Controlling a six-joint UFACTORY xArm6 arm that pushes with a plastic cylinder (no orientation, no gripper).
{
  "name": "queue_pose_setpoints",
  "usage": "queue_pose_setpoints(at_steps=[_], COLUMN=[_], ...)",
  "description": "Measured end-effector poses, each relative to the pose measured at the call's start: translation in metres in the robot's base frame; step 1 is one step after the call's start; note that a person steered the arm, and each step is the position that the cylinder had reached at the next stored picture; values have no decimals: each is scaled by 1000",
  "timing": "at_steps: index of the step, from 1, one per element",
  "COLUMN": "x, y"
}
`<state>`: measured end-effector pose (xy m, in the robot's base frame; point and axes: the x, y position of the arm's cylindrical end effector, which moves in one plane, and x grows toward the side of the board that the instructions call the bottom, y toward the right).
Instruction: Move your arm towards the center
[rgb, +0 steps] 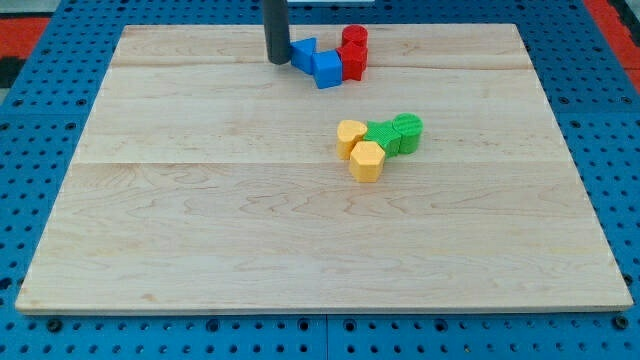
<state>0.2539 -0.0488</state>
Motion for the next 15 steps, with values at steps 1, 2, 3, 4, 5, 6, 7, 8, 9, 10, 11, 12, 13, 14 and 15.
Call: queue_pose_setpoints(at_steps=[1, 2, 3, 4, 5, 6, 7, 8, 9, 10, 11, 12, 13, 14, 15], x=[-5, -8, -22, -28, -27, -11, 18, 39, 57, 77, 95, 114, 139, 155, 160], y=[25, 48, 45, 11, -20, -45, -52, -43, -36, -38, -66, -85, -85, -77, -61])
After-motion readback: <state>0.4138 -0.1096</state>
